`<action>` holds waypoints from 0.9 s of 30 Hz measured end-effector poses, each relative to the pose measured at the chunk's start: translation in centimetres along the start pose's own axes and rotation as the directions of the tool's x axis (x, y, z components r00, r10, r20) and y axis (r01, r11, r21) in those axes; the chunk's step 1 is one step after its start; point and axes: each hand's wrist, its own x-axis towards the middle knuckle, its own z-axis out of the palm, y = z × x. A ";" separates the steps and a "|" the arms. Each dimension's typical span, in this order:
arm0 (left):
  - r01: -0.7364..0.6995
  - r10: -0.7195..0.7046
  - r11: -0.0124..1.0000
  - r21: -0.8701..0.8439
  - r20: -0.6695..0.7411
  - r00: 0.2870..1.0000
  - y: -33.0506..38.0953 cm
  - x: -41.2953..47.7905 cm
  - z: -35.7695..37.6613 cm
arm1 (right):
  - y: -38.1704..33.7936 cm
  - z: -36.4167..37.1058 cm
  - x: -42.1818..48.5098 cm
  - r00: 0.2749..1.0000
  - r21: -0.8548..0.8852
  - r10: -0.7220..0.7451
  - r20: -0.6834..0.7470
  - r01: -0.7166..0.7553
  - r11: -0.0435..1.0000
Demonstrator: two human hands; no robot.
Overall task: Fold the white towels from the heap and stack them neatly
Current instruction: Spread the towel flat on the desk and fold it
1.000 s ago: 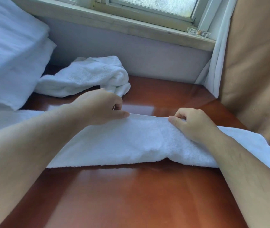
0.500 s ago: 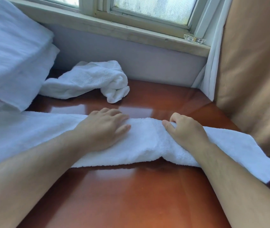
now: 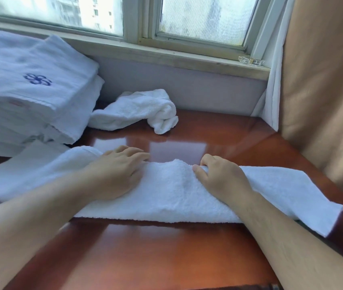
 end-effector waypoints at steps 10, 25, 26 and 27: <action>-0.062 0.064 0.997 -0.052 0.039 0.997 8.9 3.9 3.2 | 5.2 -2.3 -1.6 0.998 0.045 0.066 0.009 -0.066 0.997; -0.053 0.053 0.999 -0.004 0.052 0.997 12.2 7.0 3.2 | 8.4 -3.6 -3.1 0.993 0.040 0.114 -0.010 -0.114 0.993; -0.085 0.086 0.995 -0.051 0.011 0.996 13.4 7.6 3.4 | 8.4 -3.6 -3.0 0.993 0.055 0.121 -0.011 -0.120 0.991; -0.118 0.117 0.988 -0.103 -0.010 0.993 14.6 8.0 3.6 | 8.6 -3.7 -3.1 0.992 0.077 0.128 -0.009 -0.127 0.989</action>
